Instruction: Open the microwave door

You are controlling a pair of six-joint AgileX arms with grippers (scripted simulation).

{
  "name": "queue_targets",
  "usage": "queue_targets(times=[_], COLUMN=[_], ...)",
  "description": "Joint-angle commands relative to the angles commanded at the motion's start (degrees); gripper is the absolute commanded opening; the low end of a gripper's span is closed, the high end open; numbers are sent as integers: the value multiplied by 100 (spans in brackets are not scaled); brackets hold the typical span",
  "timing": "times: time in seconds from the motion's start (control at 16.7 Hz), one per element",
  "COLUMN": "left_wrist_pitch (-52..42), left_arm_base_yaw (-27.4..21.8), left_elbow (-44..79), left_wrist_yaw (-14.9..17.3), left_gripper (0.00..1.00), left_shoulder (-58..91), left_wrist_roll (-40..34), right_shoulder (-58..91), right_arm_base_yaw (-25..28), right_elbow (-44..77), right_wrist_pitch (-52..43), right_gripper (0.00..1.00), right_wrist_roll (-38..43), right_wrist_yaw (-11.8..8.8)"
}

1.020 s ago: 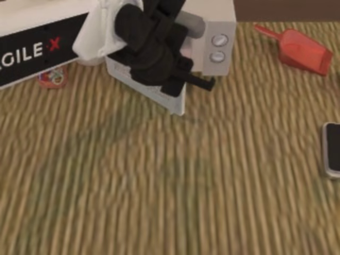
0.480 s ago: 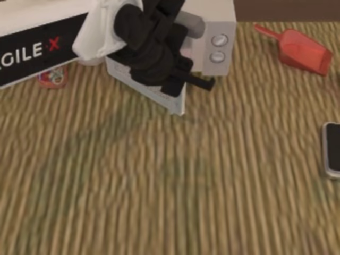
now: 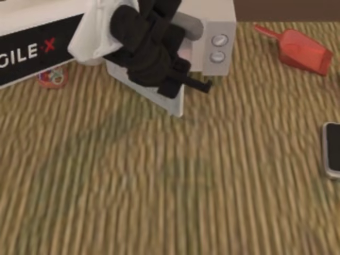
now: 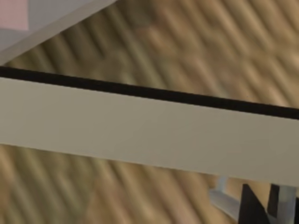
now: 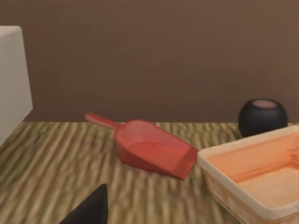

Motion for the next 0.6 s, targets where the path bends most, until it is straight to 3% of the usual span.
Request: queue_targets(times=[0.3,0.6], left_wrist_pitch=[103,101], left_arm_base_yaw=[181,187], left_elbow=[-352,-371], left_wrist_yaw=[282,291], left_gripper=[0,0], left_shoulder=[-297,-302], left_wrist_roll=[538,560], right_shoulder=[0,0], right_arm_base_yaw=[0,0], right_elbow=[0,0], right_wrist_pitch=[0,0], right_gripper=[100,100], right_wrist_roll=[0,0], right_wrist_yaw=[0,0])
